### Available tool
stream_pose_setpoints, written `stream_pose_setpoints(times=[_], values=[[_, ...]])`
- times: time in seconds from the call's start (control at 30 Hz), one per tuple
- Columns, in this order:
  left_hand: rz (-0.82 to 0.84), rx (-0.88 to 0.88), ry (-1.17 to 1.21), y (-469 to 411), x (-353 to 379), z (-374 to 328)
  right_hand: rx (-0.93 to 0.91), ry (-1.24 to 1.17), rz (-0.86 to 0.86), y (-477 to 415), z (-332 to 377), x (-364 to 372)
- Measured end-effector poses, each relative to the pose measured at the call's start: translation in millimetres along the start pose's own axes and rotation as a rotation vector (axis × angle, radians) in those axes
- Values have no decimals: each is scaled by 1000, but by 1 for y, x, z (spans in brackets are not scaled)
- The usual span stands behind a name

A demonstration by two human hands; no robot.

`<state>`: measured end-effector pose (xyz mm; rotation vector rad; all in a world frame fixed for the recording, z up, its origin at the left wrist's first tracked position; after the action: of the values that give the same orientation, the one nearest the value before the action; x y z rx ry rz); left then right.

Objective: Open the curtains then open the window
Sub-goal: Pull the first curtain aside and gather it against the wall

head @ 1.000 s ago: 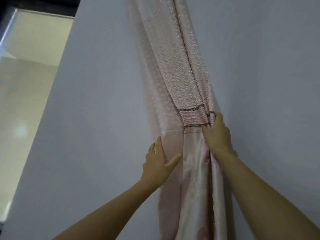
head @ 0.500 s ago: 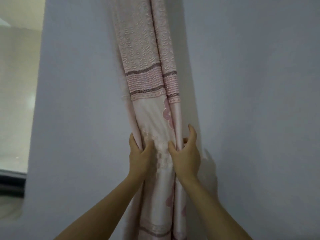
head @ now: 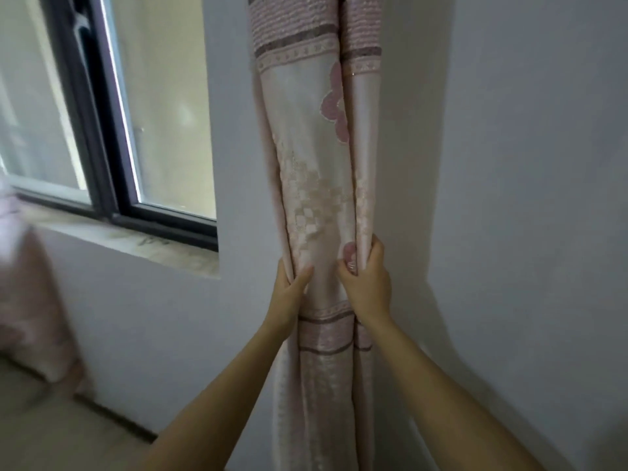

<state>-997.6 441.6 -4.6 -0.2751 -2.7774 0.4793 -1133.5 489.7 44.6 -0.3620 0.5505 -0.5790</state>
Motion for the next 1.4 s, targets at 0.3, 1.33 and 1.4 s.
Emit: stream_pose_setpoints(times=[0.3,1.33,1.4], values=[[-141,-82,-59,27,-65,42,178,-130,171,49,-50,86],[-972,-786,-394,467,-251,107,397,102,1051,342,-203,157],[-1074,-824,-357,498,-247,100,344,114,1188,367,-197,171]])
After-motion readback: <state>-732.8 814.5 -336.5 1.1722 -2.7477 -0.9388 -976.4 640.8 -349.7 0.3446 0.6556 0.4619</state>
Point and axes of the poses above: each hand's wrist, its own y-axis away from the middle knuckle, its own x-axis out of the palm, z = x × y, the point moved 8 cm from there along -y, towards the middle knuckle, and after that the axes turned 3 degrees about y, right-handed, at the moved point
